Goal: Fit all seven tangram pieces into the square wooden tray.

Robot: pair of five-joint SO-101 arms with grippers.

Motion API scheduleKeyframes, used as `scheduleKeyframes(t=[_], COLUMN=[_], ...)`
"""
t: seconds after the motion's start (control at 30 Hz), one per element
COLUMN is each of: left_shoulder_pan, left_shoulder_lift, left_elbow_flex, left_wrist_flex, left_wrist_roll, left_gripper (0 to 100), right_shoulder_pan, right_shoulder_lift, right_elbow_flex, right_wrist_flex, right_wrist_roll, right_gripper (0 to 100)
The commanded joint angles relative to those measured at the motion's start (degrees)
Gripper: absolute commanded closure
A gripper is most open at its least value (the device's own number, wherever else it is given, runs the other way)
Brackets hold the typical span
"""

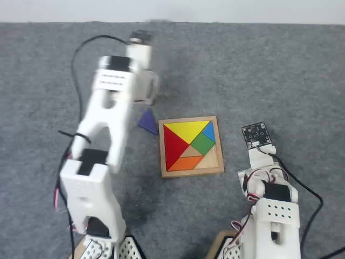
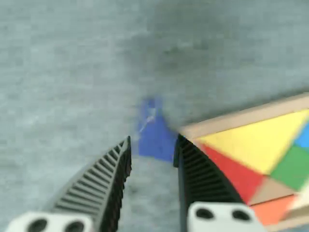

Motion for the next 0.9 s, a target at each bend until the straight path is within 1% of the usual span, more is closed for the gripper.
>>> scheduleKeyframes(t=[0.0,0.13,0.2,0.27,0.5,0.7,0.77,0.87], left_shoulder_pan=[-4.7,-4.7,-4.6,-4.3,-3.0,1.3,1.8,1.7], left_shoulder_lift=[2.0,9.6,12.2,13.4,14.1,14.2,14.2,14.2], left_elbow_flex=[-3.3,-3.6,-3.6,-3.6,-3.4,-2.2,-1.1,-0.1], left_wrist_flex=[3.3,3.5,1.9,0.4,-0.2,0.6,0.4,0.4], left_wrist_roll=[-4.8,-3.6,-1.4,-0.7,-0.4,-0.3,1.6,2.0], left_gripper=[81,77,77,77,77,77,77,77], right_shoulder_pan=[-0.3,-0.3,-0.3,-0.3,-0.3,-0.3,-0.3,-0.3], right_shoulder_lift=[-1.2,-1.5,-1.5,-1.5,-1.6,-1.6,-1.6,-1.6], right_elbow_flex=[-0.2,0.6,0.6,0.6,0.7,0.7,0.7,0.7], right_wrist_flex=[-0.9,-1.4,-1.4,-1.4,-1.4,-1.4,-1.4,-1.4], right_wrist_roll=[-0.5,-0.4,-0.4,-0.4,-0.4,-0.4,-0.4,-0.4], right_gripper=[98.9,98.9,98.9,98.9,98.9,98.9,98.9,98.9])
